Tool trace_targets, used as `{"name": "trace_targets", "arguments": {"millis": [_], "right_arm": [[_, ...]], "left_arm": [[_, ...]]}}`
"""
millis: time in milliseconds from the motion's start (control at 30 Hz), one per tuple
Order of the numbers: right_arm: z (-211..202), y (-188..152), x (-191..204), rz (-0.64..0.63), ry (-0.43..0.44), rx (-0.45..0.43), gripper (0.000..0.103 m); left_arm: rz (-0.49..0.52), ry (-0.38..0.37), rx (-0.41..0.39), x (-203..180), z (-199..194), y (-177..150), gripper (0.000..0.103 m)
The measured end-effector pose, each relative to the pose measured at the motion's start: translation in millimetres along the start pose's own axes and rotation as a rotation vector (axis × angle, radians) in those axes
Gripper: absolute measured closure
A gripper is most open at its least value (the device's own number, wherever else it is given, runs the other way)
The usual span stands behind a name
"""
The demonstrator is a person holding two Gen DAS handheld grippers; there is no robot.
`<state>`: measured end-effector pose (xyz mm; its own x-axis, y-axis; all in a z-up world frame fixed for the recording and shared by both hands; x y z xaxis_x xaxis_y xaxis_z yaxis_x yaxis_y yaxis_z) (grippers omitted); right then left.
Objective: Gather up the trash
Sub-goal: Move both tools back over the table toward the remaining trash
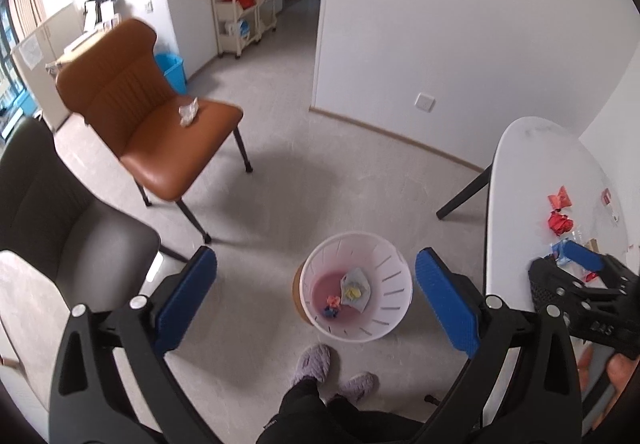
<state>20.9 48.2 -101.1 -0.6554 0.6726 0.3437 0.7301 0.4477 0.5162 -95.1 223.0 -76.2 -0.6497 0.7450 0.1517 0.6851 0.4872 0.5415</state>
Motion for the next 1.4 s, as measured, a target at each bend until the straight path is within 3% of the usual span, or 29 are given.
{"name": "trace_targets", "arguments": {"millis": [233,533,900,1067,1233,1400], "right_arm": [[-43,-3,-4,-0.002,-0.028,-0.097,0.002],[-61,-15,-10,0.028,-0.021,-0.139,0.002],[-81,-45,-45,0.113,-0.037,-0.182,0.002],[-101,-84,-78,0.109,-0.074,-0.213,0.002],[-102,-135,-124,0.177,-0.106,-0.153,0.002],[-91,-182,-157,0.269,-0.106,-0.096,0.003]], "left_arm": [[0.045,-0.029,-0.062,-21,-22,10,0.008],[0.094,-0.069,-0.083,-51,-35,6,0.008],[0.186,-0.108,-0.093,-98,-42,-5,0.008],[0.291,-0.150,-0.081,-140,-40,-20,0.008],[0.382,-0.222,-0.026,-189,-31,-41,0.008],[0.506,-0.264,-0.021,-242,-29,-65,0.008]]}}
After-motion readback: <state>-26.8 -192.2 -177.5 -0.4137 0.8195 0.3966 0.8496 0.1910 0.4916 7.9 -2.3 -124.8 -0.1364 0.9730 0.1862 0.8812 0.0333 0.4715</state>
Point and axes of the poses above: each gripper's, at about its wrist camera, not at the fingertips, and z roughly the way its jaws point, x to its left, y to its top, the point moved 5 cm from there along z, roughly the way its jaws point, and after that the axes turned 15 degrees about y, right-handed, at the moved point
